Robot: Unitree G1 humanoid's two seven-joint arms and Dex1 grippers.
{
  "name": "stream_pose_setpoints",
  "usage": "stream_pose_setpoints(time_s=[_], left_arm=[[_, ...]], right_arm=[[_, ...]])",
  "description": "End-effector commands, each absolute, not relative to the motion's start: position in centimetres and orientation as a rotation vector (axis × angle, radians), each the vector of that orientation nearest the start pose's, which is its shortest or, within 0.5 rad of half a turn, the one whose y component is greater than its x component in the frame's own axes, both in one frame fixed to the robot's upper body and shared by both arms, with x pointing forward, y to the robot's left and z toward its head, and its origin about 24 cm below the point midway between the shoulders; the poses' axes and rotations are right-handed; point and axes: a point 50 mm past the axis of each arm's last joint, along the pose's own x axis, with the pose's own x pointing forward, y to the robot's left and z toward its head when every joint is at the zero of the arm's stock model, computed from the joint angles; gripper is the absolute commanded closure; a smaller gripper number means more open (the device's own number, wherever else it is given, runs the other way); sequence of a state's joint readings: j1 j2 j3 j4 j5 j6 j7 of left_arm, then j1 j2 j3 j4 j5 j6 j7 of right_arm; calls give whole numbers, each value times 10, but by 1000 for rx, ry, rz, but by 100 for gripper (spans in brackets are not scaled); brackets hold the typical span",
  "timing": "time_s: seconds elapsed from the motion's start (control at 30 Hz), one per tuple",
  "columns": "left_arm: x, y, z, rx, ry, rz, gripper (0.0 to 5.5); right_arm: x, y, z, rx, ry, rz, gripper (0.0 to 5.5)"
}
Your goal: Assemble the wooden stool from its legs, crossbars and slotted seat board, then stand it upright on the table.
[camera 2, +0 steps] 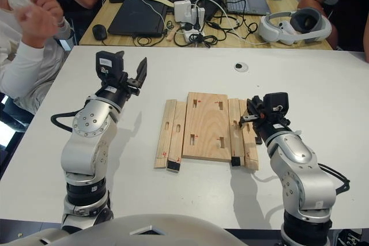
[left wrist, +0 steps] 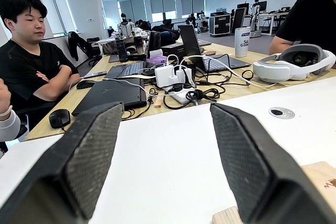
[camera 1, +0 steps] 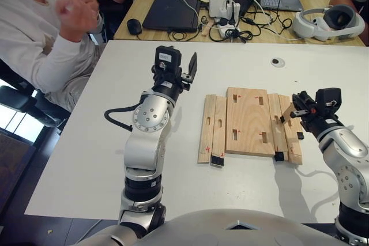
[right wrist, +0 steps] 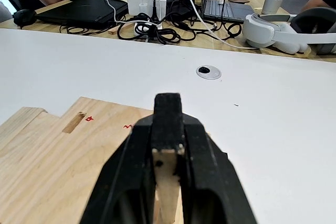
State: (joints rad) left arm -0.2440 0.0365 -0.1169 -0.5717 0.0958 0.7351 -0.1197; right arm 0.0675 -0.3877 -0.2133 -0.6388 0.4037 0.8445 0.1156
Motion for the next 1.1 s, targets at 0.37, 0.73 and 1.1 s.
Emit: stream_pose_setpoints(time_s=[0.37,0.73,1.1], left_arm=[[260,110,158,139,-66,-213,244],[261,110,158,147,-68,-215,244],[259,110,155,140,-55,-210,244]], right_arm=[[210,-203,111,-35,305,125,512],[224,-203,111,-32,274,119,512],[220,-213,96,-2,380,54,512]])
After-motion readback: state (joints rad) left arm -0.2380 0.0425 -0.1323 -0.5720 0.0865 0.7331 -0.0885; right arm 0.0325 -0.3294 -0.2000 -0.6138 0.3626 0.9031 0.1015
